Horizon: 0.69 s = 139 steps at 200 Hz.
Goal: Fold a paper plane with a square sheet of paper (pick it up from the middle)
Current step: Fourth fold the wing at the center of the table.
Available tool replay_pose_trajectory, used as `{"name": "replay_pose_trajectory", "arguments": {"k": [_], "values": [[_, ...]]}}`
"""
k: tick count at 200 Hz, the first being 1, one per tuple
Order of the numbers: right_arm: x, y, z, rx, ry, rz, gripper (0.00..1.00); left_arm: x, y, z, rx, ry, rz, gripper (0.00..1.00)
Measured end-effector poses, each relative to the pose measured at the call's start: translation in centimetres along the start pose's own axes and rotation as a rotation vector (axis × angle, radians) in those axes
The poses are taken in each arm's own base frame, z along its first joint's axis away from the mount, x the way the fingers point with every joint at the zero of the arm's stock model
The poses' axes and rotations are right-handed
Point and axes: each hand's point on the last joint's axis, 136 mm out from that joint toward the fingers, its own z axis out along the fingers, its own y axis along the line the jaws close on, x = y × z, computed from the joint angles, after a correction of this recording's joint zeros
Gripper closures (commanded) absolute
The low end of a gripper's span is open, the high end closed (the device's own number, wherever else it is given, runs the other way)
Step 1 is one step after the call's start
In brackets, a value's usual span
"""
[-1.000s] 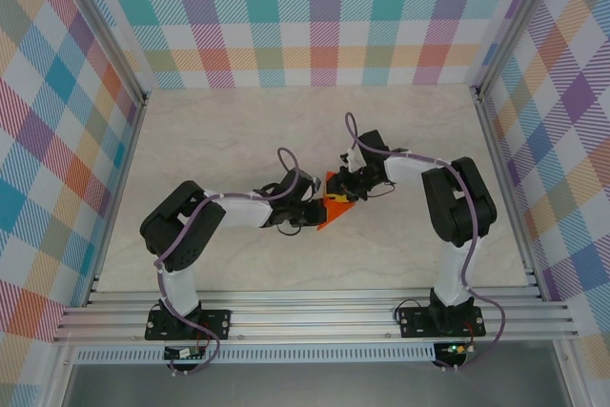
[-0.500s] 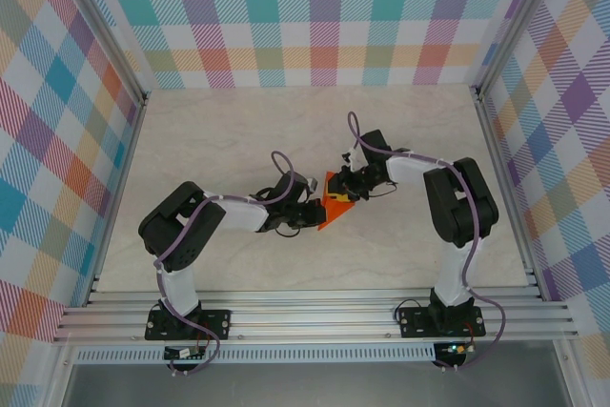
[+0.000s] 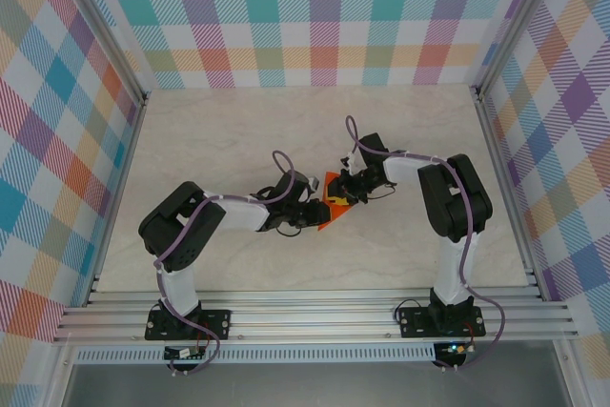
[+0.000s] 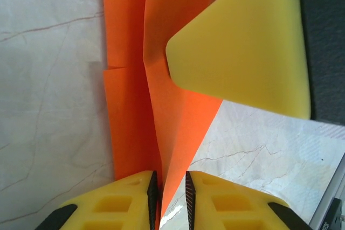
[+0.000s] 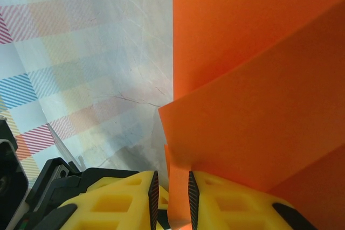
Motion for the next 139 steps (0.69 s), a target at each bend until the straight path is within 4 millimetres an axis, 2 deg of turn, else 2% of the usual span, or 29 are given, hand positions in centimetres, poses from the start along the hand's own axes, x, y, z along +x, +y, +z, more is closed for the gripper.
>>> {"name": "replay_pose_trajectory", "arguments": {"k": [27,51,139], "values": [[0.0,0.2,0.0,-0.008,0.004,-0.001,0.76,-0.1,0.2,0.2,-0.017,0.001,0.010,0.91],[0.0,0.5,-0.1,-0.020,0.008,-0.008,0.76,-0.1,0.6,0.3,-0.027,0.004,0.005,0.97],[0.0,1.2,0.3,-0.063,0.038,-0.029,0.76,-0.6,0.9,0.0,0.049,0.001,-0.053,0.98]]}}
